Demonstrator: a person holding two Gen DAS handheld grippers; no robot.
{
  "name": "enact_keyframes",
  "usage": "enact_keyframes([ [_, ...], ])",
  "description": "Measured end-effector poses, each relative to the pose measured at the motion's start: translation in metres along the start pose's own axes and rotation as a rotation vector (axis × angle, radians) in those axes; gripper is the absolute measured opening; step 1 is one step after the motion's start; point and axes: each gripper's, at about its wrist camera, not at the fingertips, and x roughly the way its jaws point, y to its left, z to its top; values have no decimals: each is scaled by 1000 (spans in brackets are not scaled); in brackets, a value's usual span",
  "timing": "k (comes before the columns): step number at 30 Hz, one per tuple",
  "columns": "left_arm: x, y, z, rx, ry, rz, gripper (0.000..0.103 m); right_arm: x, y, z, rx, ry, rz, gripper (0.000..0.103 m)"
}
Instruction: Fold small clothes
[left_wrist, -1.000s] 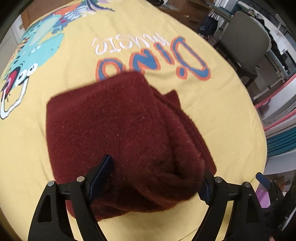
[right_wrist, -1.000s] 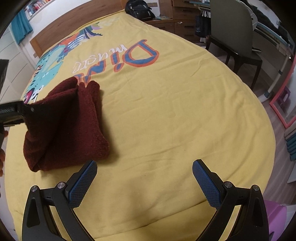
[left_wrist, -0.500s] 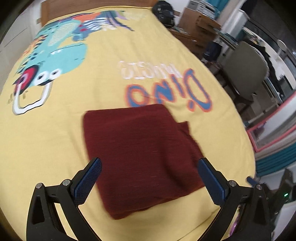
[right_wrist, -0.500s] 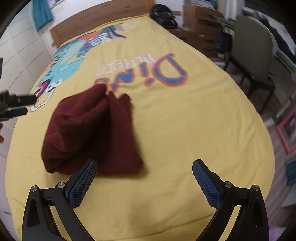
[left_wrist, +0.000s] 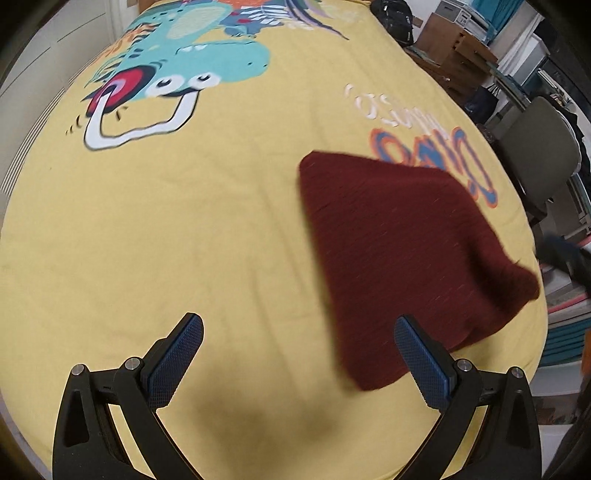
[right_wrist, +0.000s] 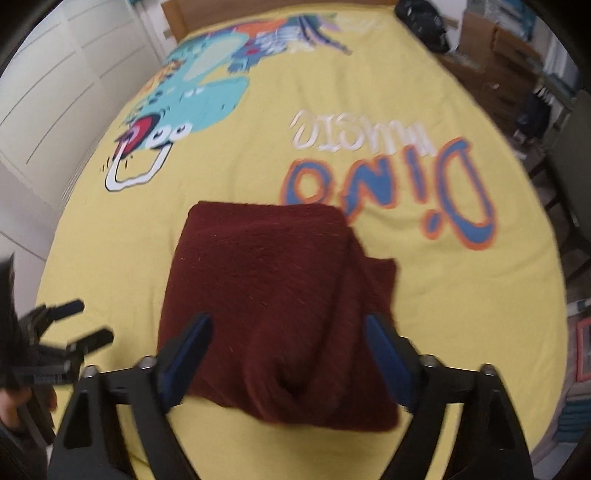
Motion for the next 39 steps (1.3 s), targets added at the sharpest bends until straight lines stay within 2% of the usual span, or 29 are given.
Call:
enact_keyframes([
  [1, 0, 4, -4, -4, 1, 3, 102, 13, 3, 5, 0, 37, -4, 71],
  [5, -1, 14, -11, -1, 2, 6, 102, 51, 1, 2, 11, 140, -32, 69],
  [8, -3, 17, -15, -2, -3, -6, 102, 67, -6, -13, 39, 188, -4, 60],
  [10, -1, 18, -14, 0, -6, -2, 102, 71, -13, -21, 67, 187, 20, 44],
  [13, 2, 16, -15, 3, -5, 3, 102, 69, -23, -32, 105, 166, 74, 29],
  [16, 4, 12, -15, 13, -3, 0, 102, 54, -30, -37, 121, 117, 102, 25],
  [20, 5, 4, -14, 24, -2, -2, 102, 21, -41, -46, 136, 41, 127, 24],
  [24, 11, -7, -11, 33, 7, -13, 102, 3, -59, -61, 143, 38, 101, 23],
  [30, 19, -25, -14, 73, 24, -29, 102, 10, -93, -103, 211, 68, 72, 23],
  [33, 24, -32, -17, 85, 30, -18, 102, 24, -96, -110, 210, 90, 56, 24],
  [39, 31, -41, -20, 96, 40, -10, 102, 36, -94, -112, 214, 80, 23, 38],
])
